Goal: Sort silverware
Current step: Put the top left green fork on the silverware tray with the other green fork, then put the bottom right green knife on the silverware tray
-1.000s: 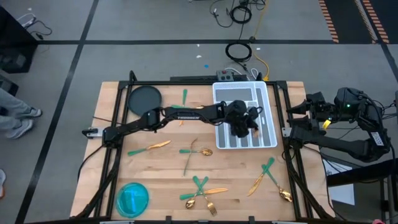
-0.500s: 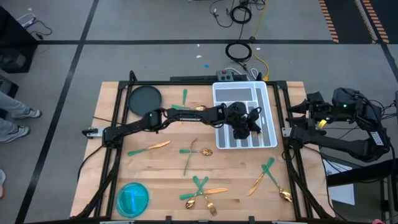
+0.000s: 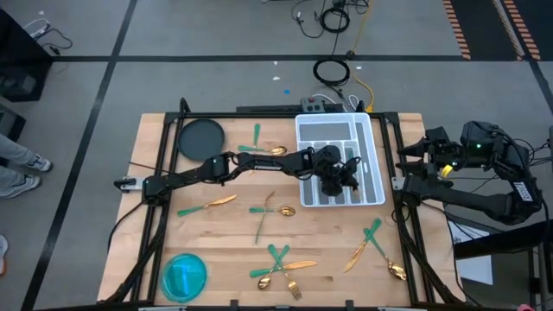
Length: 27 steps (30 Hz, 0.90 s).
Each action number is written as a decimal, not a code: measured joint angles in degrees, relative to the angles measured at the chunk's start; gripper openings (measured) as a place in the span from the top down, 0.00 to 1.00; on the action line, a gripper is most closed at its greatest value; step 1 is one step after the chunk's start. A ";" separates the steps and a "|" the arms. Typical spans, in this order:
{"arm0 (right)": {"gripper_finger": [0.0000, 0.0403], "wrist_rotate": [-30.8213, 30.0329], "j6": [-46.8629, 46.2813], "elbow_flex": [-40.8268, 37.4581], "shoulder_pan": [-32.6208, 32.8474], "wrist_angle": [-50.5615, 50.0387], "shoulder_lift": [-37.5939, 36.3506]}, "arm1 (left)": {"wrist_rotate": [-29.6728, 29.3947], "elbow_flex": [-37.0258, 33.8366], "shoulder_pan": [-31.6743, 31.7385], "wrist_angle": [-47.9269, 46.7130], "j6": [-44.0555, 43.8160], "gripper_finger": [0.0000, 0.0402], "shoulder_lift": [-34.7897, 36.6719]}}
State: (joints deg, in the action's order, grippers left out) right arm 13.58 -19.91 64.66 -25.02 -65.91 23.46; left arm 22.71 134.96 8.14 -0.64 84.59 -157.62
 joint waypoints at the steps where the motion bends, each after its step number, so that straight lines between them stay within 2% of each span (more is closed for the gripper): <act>1: 0.31 0.00 -0.01 0.00 0.00 0.17 0.00 | 0.09 0.01 0.11 0.17 -0.01 0.97 -0.40; 9: 0.31 0.15 0.01 0.00 0.00 1.04 -0.02 | -0.23 0.04 0.09 0.36 0.33 0.96 -0.63; 19: 0.31 1.57 1.50 0.00 0.00 1.09 -0.02 | -0.34 0.04 0.09 3.29 -0.08 0.72 -0.85; 25: 0.31 1.66 1.50 0.00 0.00 1.09 -0.02 | -0.39 0.04 0.20 3.27 -0.22 0.64 -0.85; 27: 0.31 1.64 1.52 0.00 0.00 1.11 -0.02 | -2.22 0.04 0.20 3.31 -2.01 0.63 -0.85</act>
State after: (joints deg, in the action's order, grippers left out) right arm 15.22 -18.39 64.66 -25.02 -64.79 23.44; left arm 20.49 135.00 8.34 2.68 82.58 -158.47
